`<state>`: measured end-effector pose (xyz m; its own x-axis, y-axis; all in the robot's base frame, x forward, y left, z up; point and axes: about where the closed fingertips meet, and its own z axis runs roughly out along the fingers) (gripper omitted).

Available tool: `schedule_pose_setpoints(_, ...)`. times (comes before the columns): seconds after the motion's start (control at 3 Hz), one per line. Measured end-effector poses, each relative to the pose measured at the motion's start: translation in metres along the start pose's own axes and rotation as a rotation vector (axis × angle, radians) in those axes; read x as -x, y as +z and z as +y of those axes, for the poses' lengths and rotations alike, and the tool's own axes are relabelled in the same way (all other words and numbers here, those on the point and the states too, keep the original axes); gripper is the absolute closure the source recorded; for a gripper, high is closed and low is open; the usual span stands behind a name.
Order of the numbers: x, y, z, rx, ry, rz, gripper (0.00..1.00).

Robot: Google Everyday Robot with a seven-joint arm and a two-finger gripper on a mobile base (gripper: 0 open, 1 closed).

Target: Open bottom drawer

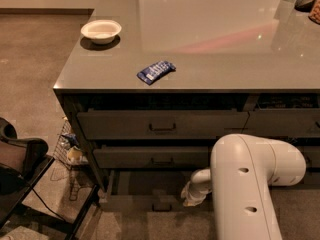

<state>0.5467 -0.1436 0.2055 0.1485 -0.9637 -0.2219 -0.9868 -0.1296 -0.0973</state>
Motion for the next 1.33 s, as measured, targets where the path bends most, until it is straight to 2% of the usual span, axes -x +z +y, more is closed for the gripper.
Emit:
schedule_pose_setpoints(0.33,-0.003,-0.005,0.028,0.041,0.024,0.019,1.00)
schedule_pose_setpoints(0.67,-0.021,-0.035,0.085,0.116,0.121,0.094,1.00)
schedule_pose_setpoints(1.0,-0.029,-0.054,0.196,0.282,0.183,0.146,0.99)
schedule_pose_setpoints(1.33,-0.029,-0.055,0.207,0.300,0.179,0.146,0.77)
